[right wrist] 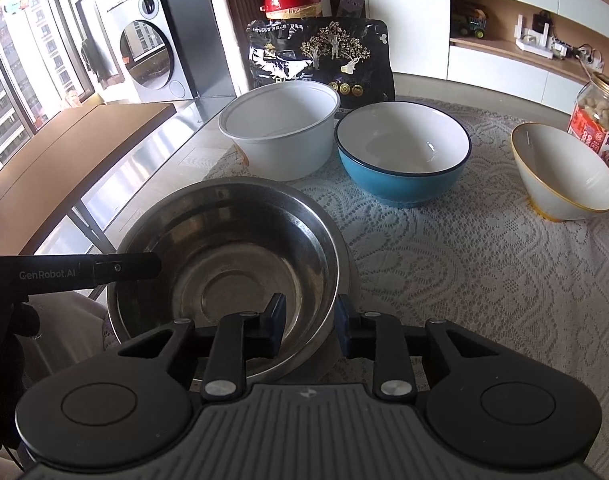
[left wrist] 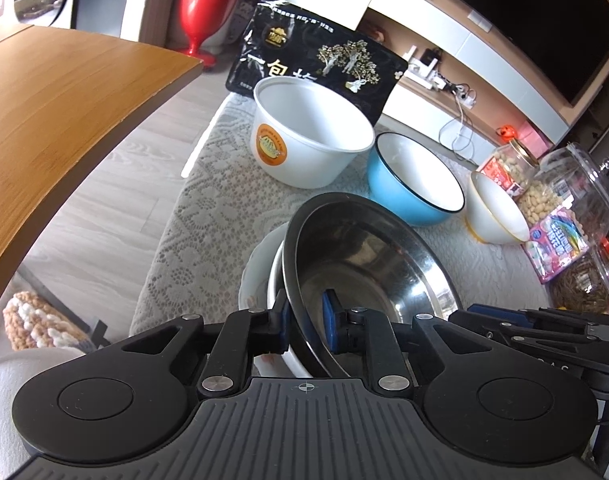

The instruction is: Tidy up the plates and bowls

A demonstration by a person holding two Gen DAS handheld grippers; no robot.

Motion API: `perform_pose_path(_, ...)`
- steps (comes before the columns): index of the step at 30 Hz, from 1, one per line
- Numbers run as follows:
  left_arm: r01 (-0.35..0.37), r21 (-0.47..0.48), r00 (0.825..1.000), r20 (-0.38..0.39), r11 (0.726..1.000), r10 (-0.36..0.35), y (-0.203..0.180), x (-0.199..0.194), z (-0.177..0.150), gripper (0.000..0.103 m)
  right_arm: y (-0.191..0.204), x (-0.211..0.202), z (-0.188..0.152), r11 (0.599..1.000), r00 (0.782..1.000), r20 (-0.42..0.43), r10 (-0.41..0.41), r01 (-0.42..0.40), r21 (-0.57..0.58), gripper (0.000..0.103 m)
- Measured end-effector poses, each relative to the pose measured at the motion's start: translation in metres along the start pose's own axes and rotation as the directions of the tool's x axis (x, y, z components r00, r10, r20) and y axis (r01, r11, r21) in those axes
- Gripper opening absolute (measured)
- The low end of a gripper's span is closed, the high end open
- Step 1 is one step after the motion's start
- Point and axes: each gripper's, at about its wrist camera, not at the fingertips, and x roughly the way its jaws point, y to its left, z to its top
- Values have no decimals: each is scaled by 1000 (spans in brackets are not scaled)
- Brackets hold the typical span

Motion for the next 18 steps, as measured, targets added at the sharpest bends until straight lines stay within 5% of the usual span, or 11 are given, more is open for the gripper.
perform_pose_path(12, 4, -11, 1000, 17, 1000, -4, 0, -11, 4, 15, -7, -2, -4, 1000, 1000, 4, -1, 1, 28, 26)
perform_pose_path(18, -75, 14, 995, 72, 997, 74, -1, -26, 11, 18, -6, -2, -3, 999, 1000, 7, 3, -4, 36, 26)
